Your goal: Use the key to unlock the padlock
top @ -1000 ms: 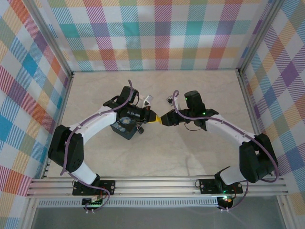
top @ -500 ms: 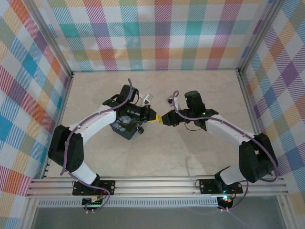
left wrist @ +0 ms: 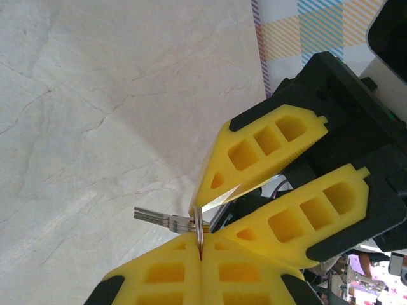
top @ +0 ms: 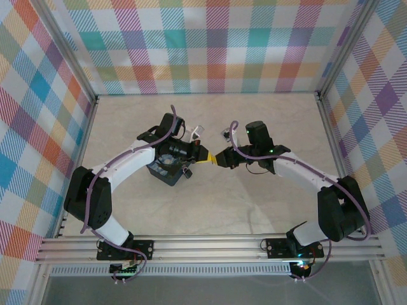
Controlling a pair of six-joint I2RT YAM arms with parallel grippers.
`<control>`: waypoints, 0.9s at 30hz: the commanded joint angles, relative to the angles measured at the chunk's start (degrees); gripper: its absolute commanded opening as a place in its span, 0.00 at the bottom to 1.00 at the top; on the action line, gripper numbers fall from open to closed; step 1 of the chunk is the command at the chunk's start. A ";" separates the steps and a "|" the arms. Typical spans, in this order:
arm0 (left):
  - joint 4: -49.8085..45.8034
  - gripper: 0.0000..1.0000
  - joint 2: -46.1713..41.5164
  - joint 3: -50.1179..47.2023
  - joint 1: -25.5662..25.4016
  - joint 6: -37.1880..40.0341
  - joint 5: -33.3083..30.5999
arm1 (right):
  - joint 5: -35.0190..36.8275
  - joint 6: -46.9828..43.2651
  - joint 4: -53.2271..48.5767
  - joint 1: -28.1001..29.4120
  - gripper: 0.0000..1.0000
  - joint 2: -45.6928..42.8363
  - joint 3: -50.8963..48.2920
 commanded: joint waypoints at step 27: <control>16.55 0.47 -4.34 -10.38 1.77 -13.02 -6.17 | -7.19 29.19 7.41 -4.82 0.03 7.28 -1.76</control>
